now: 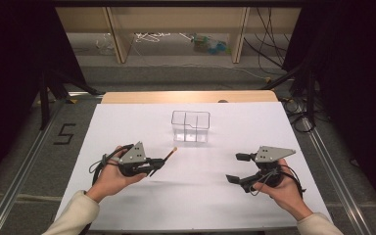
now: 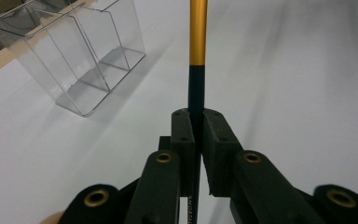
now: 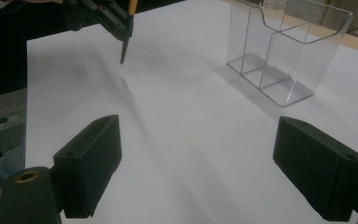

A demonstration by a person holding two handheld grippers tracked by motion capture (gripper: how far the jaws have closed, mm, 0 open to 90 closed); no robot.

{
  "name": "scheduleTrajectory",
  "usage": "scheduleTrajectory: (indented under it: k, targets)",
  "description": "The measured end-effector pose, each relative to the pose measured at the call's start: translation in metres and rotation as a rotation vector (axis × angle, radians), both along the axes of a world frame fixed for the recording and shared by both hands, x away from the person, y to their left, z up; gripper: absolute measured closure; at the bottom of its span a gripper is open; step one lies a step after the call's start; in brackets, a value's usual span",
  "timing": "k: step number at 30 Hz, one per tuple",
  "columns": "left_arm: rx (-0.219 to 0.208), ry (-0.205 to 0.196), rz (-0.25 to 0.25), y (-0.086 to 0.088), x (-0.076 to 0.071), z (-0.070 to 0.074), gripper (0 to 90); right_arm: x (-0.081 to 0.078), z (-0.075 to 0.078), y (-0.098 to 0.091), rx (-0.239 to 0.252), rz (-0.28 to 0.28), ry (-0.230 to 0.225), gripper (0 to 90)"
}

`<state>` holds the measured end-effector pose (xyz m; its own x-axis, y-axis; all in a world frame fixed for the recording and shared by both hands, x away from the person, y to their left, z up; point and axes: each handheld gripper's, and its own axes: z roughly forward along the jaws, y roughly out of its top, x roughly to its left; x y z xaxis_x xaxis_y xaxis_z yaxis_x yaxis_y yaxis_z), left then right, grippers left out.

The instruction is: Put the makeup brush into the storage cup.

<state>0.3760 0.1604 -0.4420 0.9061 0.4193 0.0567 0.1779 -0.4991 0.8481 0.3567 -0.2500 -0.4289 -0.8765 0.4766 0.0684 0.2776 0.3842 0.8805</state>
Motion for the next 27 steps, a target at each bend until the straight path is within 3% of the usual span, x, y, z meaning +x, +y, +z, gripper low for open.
scheduleTrajectory:
  k: [13,14,15,27]
  targets:
    - [-0.019,-0.004,0.021,-0.0027,-0.0018,-0.0023,82.9,0.0002,-0.0013,0.0012,0.018,-0.006,-0.014,15.9]
    - [-0.036,0.003,0.026,-0.0036,-0.0026,-0.0028,82.8,0.0003,-0.0012,0.0010,0.017,-0.005,-0.013,16.0]
    - [-0.023,-0.004,0.024,-0.0030,-0.0023,-0.0026,82.9,0.0003,-0.0012,0.0010,0.016,-0.006,-0.013,16.0]
    - [-0.068,-0.005,0.046,-0.0060,-0.0036,-0.0031,82.9,-0.0006,0.0004,0.0001,-0.002,-0.002,-0.002,16.0]
